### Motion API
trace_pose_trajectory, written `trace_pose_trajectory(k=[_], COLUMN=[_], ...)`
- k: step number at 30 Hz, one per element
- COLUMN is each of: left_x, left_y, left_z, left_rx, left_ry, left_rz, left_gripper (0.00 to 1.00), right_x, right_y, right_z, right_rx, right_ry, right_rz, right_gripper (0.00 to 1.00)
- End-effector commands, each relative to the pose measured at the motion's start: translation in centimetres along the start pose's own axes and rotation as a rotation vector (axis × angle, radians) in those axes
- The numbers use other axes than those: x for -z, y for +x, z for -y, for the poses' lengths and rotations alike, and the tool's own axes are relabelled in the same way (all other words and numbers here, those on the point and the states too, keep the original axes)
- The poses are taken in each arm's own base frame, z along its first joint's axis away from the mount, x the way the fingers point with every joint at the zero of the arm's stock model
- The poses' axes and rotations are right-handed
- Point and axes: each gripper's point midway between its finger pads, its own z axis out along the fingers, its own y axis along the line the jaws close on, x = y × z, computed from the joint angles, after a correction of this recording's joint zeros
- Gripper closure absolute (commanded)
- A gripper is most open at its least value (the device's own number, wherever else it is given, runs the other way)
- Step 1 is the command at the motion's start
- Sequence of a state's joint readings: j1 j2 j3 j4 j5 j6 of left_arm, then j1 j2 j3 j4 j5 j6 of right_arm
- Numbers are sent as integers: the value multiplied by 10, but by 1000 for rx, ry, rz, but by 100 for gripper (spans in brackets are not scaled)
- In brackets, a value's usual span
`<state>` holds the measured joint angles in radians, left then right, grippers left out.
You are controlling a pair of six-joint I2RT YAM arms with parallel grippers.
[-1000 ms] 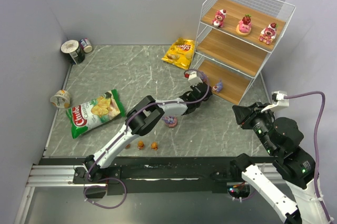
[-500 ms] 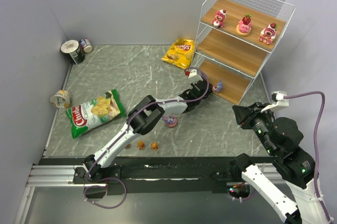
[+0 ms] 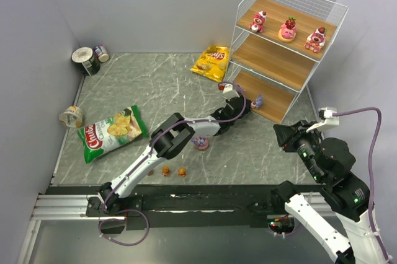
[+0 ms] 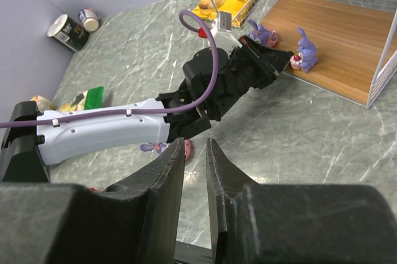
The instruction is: Place and organize the plastic toys onto the shelf
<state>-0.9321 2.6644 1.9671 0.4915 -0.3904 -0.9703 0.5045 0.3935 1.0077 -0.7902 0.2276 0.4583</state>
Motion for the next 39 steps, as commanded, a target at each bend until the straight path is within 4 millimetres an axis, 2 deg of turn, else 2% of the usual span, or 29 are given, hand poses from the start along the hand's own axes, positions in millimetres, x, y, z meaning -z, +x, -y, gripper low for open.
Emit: trace_pose_trajectory(k=[1,11,18,20,21,23,24,26,27,28,29,30,31,33,34,35,36,37,38,39], left_x=[10,19,22,25,28,34,38,46,52,58,64,70,78,97,104,117,133,143,156,172], left_y=[6,9,8,3,3,-8,-10,-24,-24,-38,-42,-42,-58,-71,-79,-74,-89,-92,-93,-111], left_z=[15,19,9,9,1,8,1,14,9,22,27,23,37,46,45,35,44,38,24,35], left_rx=[-17,-22,-17,-14,-12,-6,-9,2,-5,2,0,-18,-8,-22,-25,-44,-45,-58,-77,-28], left_ry=[31,35,-6,-22,-47,-50,-72,-56,-65,-45,-39,-55,-43,-60,-82,-112,-130,-166,-222,-227], left_rz=[-7,6,12,20,26,45,50,71,66,86,94,89,109,104,121,105,108,96,93,106], left_gripper=[88,89,89,88,87,86,85,84,83,82,81,80,76,71,63,58,55,46,42,38], right_x=[1,0,1,1,0,0,-1,-1,-1,-1,-2,-2,-3,-3,-4,-4,-5,-5,-5,-6], right_y=[-9,-8,-8,-7,-5,-5,-3,-1,0,1,2,3,7,10,12,15,16,19,20,22], right_z=[1,2,3,3,4,4,4,3,2,2,1,1,2,1,2,1,0,0,0,-1], right_rx=[4,2,-2,-3,-3,-8,-8,-13,-14,-18,-16,-20,-18,-19,-19,-18,-20,-19,-19,-20], right_ry=[4,8,15,16,20,21,23,20,17,17,12,11,16,12,11,6,4,0,-5,-8], right_rz=[44,43,43,40,33,28,21,11,6,1,-7,-11,-23,-38,-47,-55,-58,-67,-71,-77], right_gripper=[72,72,72,72,72,72,71,71,71,71,70,69,65,58,53,50,48,45,43,43])
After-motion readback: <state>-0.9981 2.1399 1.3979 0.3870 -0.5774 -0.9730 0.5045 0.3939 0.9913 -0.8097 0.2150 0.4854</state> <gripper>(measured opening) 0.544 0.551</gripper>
